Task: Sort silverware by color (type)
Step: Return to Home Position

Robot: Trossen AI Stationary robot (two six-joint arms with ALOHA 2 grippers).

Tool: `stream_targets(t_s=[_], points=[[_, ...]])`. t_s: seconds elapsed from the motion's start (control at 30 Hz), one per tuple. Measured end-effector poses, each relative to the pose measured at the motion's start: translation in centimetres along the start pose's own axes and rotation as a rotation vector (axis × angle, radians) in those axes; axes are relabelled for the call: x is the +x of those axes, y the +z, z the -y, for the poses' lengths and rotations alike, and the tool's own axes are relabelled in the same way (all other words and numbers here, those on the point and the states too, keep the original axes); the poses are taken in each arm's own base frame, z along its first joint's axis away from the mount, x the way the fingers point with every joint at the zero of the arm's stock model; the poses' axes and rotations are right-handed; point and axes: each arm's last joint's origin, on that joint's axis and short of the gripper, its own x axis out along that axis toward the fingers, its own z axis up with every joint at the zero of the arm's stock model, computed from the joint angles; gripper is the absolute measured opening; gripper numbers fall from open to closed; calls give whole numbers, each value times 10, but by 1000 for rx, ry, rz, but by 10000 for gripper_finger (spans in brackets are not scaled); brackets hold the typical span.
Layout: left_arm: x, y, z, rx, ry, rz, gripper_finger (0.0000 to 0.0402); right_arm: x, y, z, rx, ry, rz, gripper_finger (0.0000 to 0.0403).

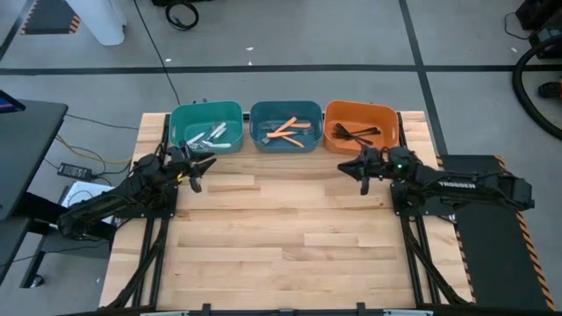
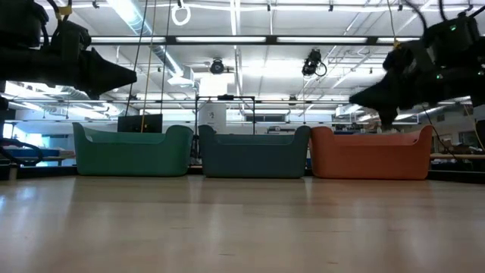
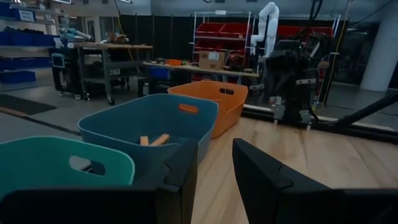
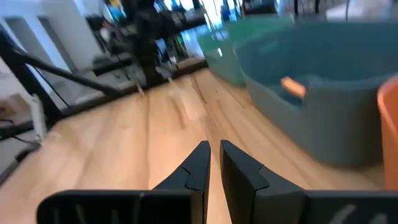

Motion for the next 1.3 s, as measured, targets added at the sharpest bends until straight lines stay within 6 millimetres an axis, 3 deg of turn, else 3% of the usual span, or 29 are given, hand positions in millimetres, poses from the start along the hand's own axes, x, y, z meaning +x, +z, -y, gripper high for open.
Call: stream_targets(t_s=[0.23,0.6,1.3], points=[[0,1,0,1,0,6,110,-16,21,-17,-67,111,217,45],[0,1,0,1,0,9,110,-37,37,-31,-119,211,424,46],[-2,5,1,4,-3,58,110,-55,46,-35,-158,233,581,45]])
